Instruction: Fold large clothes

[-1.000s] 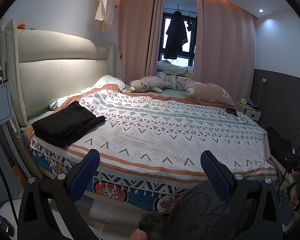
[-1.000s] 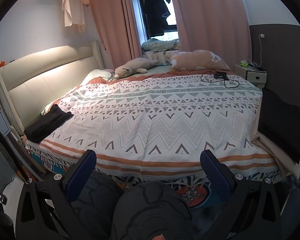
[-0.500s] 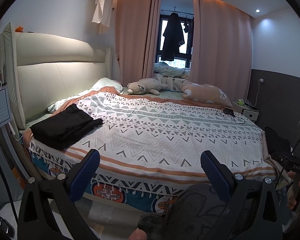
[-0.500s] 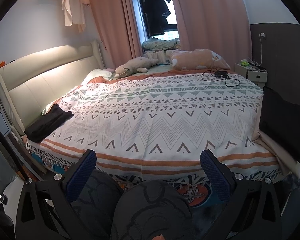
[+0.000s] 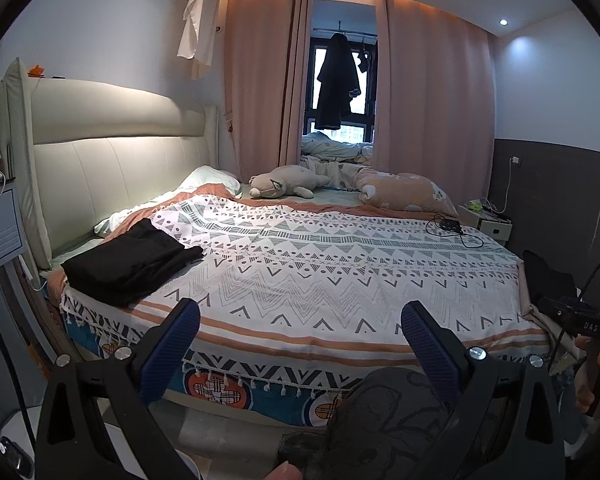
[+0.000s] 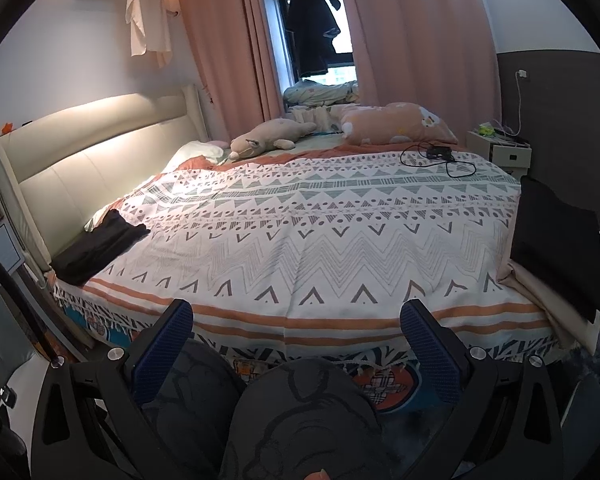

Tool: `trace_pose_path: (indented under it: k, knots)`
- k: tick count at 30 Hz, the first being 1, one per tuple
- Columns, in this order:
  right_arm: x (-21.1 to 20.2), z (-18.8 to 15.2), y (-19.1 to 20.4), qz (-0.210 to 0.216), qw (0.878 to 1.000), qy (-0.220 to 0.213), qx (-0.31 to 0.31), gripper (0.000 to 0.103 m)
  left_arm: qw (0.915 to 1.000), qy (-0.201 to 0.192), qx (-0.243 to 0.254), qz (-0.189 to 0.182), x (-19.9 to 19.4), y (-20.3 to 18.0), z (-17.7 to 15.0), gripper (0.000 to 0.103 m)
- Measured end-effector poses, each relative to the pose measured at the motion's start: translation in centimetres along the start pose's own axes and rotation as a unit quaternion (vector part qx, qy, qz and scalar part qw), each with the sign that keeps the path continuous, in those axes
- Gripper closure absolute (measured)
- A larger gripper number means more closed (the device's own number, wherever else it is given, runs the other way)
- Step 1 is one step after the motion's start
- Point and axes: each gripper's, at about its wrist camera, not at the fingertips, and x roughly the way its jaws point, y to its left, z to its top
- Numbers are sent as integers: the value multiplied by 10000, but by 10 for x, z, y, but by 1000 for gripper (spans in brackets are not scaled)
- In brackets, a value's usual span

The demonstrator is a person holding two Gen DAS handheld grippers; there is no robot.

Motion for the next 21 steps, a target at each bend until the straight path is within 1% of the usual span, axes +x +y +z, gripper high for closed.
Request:
trace_pose_path:
  k: [11,21]
  knots:
    - [-7,-4,2,1,10000,11,-56,0,10000,1,-66,-33,-6,2,-2,0]
    - [-12,-5,5,3,10000,-7,-49,0,9999,29,87,-120,-10,-4,-3,0]
